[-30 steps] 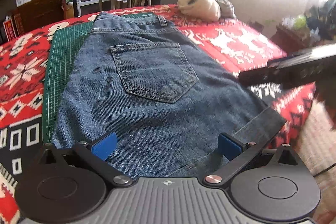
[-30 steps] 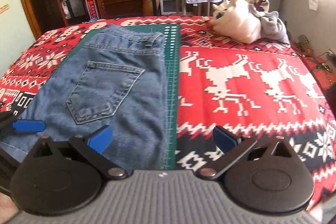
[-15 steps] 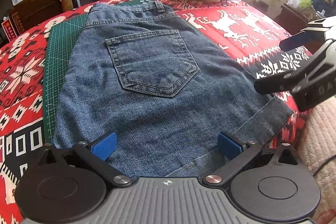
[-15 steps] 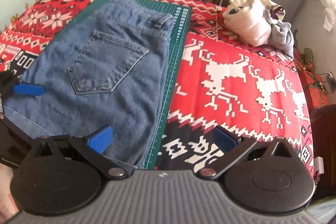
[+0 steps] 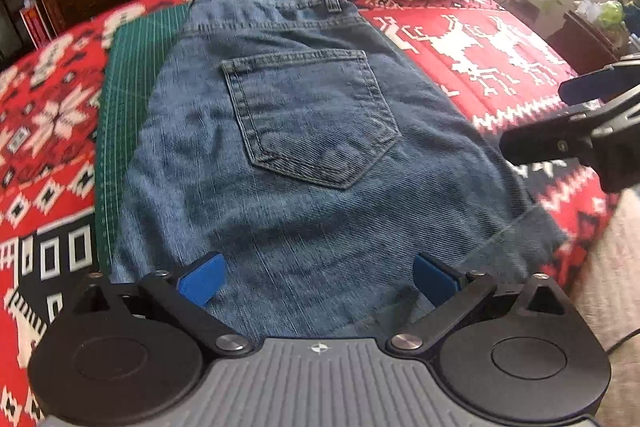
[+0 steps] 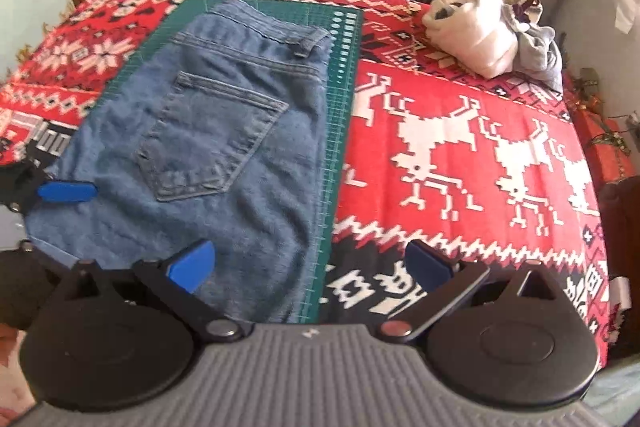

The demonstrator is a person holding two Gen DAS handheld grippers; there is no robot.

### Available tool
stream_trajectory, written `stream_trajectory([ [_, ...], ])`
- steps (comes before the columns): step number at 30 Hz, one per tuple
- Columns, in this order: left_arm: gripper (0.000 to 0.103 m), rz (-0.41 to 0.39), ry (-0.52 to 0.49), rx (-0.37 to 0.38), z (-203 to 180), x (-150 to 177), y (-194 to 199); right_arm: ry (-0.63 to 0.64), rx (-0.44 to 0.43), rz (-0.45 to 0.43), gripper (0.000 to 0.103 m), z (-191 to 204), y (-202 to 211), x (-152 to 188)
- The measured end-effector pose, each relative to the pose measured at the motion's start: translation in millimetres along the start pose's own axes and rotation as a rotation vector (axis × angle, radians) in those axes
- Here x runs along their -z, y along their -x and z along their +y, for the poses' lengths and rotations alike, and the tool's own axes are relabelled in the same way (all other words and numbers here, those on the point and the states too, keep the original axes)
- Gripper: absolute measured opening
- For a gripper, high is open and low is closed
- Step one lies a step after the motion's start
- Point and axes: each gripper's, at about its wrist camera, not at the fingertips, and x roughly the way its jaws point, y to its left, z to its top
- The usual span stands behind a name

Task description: Fold clothes

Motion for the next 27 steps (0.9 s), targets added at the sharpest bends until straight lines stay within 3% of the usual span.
stream_trajectory([
  [5, 0.097, 0.019, 0.134, 0.035, 22, -2, 25, -0.074, -0.061, 0.062, 0.103, -3, 7, -13],
  [9, 0.094, 0.024, 0.276, 0.069, 49, 0, 45, -0.081, -0.041, 0.12, 0.103, 7, 1, -19],
  [12, 0.078, 0.063, 0.378, 0.09, 66, 3, 48, -0.093, -0.065, 0.146, 0.102, 15, -4, -21],
  [14, 0.066, 0.089, 0.451, 0.134, 77, 4, 45, -0.112, -0.075, 0.159, 0.097, 21, -8, -22],
  [16, 0.057, 0.092, 0.475, 0.153, 79, 3, 46, -0.131, -0.071, 0.158, 0.08, 27, -12, -23],
  [17, 0.05, 0.087, 0.477, 0.153, 78, 3, 47, -0.141, -0.069, 0.161, 0.076, 30, -14, -24],
  [18, 0.046, 0.079, 0.477, 0.161, 77, 2, 49, -0.146, -0.073, 0.166, 0.063, 32, -15, -25],
  [19, 0.041, 0.071, 0.475, 0.172, 75, 1, 51, -0.148, -0.078, 0.17, 0.043, 33, -16, -25],
  [21, 0.036, 0.058, 0.482, 0.2, 73, -1, 53, -0.139, -0.064, 0.169, 0.019, 38, -17, -25],
  [24, 0.036, 0.049, 0.511, 0.245, 72, -5, 51, -0.116, -0.04, 0.165, 0.009, 44, -15, -23],
  [27, 0.036, 0.078, 0.54, 0.24, 76, -9, 40, -0.124, -0.088, 0.205, 0.009, 46, -17, -19],
])
